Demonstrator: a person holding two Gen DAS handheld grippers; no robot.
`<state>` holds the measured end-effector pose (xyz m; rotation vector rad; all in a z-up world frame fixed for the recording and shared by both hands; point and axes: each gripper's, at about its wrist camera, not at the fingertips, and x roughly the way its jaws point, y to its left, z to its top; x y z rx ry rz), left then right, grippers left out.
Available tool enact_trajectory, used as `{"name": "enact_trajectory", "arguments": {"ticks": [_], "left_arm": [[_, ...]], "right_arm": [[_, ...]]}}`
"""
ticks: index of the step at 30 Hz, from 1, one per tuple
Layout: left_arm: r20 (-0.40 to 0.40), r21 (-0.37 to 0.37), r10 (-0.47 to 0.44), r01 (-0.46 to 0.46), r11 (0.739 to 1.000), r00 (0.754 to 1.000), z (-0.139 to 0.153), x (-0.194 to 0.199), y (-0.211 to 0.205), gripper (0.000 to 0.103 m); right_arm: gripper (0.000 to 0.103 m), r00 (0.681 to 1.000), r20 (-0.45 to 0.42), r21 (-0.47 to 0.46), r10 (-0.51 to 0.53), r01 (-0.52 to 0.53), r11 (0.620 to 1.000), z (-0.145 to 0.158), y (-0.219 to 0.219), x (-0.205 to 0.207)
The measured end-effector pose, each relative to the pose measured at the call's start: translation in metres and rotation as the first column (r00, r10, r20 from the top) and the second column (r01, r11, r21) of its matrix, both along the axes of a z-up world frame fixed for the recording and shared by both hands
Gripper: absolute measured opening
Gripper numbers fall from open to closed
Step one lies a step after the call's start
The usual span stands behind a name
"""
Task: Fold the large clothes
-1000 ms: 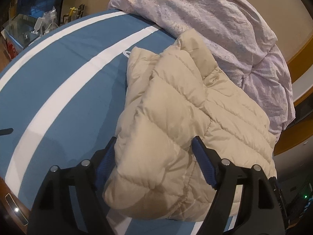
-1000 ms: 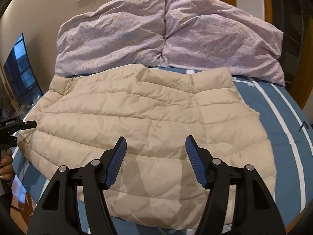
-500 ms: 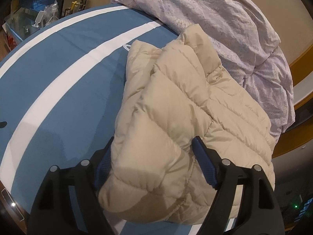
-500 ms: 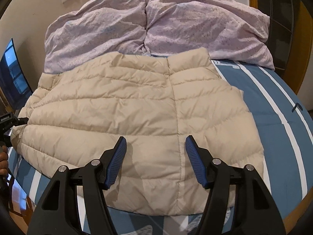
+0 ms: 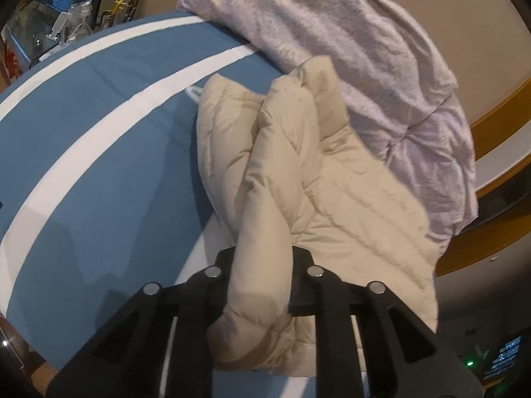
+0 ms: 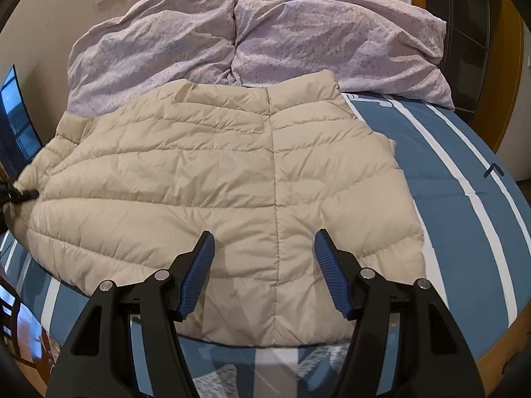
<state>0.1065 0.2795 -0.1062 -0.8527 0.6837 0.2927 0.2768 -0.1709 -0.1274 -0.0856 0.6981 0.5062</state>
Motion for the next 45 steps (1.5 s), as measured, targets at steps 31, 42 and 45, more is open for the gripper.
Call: {"name": "enact_trajectory", "arguments": {"ticks": [31, 42, 45], "left_arm": [[0.234, 0.130, -0.427, 0.407, 0.904, 0.873, 0.134, 0.084, -0.234, 0.015], [0.187, 0.092, -0.506, 0.498, 0.862, 0.842, 0.107, 0.123, -0.294, 0.015], [0.167, 0.086, -0.527, 0.520, 0.850, 0.833, 0.096, 0.135, -0.309, 0.015]], "right_arm": [[0.064, 1.000, -0.003, 0.031, 0.026, -0.025, 0.999, -0.022, -0.008, 0.006], [0.064, 0.999, -0.002, 0.055, 0.045, -0.045, 0.997, -0.024, -0.012, 0.009], [0.064, 0.999, -0.002, 0.068, 0.050, -0.049, 0.996, -0.024, -0.015, 0.010]]}}
